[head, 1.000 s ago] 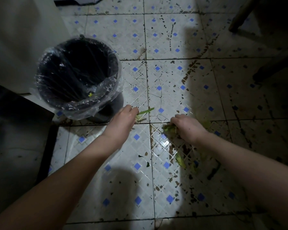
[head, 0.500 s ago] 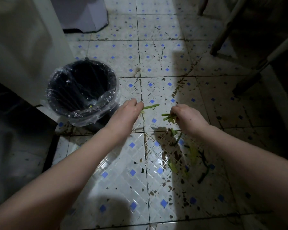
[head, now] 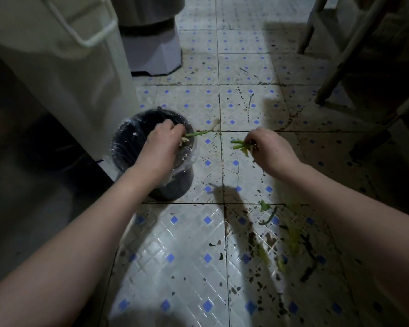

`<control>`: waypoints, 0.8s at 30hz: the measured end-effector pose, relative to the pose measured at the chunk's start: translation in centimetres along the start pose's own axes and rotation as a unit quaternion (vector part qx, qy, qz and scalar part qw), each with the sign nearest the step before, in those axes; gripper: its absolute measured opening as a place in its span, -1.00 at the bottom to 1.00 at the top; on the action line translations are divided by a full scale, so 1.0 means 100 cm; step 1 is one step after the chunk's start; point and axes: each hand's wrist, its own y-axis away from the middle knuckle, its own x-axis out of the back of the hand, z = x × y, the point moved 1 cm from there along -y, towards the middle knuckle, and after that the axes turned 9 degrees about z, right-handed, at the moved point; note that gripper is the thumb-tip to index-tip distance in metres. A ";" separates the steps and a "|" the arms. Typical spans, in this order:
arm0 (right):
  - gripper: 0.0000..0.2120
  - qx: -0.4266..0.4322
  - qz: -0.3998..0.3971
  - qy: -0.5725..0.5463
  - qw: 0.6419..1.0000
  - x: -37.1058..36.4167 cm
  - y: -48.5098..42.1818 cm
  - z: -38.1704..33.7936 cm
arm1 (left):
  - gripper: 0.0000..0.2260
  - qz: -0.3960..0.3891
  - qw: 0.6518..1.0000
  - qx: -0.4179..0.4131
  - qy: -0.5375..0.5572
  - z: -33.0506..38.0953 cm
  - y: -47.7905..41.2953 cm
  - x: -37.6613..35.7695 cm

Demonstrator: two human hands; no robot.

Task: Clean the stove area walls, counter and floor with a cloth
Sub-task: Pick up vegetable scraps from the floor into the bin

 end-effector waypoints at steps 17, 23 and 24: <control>-0.77 0.055 -0.021 -0.080 0.995 -0.046 -0.059 -0.118 | -0.52 -0.065 0.987 0.120 -0.082 -0.060 0.047 0.024; -0.72 0.065 -0.046 -0.096 0.992 -0.067 -0.063 -0.135 | -0.63 -0.042 0.984 0.149 -0.093 -0.066 0.058 0.039; -0.69 0.062 -0.048 -0.097 0.992 -0.068 -0.063 -0.135 | -0.63 -0.042 0.983 0.150 -0.094 -0.067 0.060 0.041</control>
